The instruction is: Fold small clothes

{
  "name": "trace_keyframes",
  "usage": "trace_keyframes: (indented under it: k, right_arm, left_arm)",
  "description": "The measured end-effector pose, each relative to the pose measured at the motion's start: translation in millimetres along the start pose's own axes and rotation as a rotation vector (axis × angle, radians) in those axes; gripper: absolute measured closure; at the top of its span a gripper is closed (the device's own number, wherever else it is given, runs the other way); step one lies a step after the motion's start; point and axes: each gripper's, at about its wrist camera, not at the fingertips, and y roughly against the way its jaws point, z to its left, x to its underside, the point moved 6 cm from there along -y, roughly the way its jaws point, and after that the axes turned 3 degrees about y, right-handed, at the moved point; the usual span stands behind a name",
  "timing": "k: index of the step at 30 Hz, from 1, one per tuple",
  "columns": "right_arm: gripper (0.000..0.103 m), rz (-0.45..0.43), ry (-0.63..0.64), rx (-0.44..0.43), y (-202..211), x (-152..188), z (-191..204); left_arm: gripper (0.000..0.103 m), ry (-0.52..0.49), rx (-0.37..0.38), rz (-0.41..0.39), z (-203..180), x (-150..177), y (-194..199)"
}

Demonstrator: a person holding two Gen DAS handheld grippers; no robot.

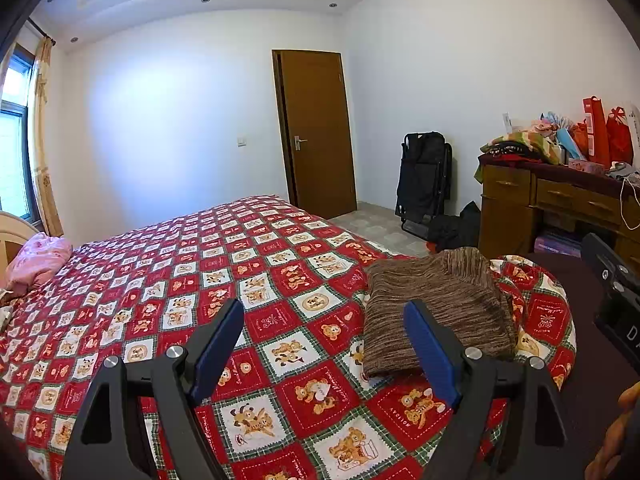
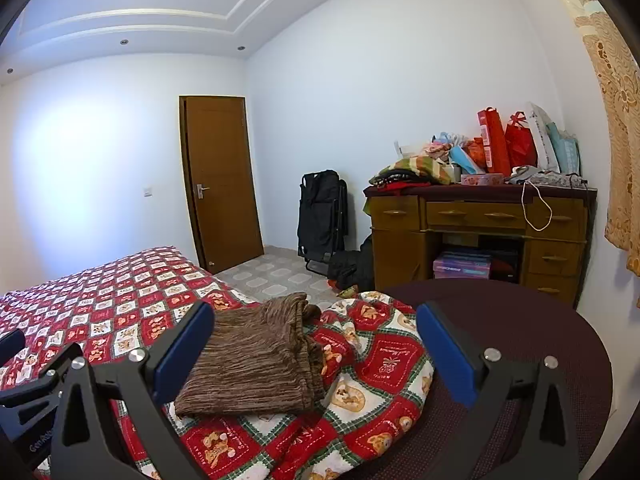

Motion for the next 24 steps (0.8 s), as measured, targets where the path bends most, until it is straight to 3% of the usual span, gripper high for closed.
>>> trace_keyframes:
  k: [24]
  right_arm:
    - [0.0,0.01,0.004,0.0,-0.7,4.1,-1.2]
  left_arm:
    - [0.02,-0.009,0.001,0.012,0.3,0.7,-3.2]
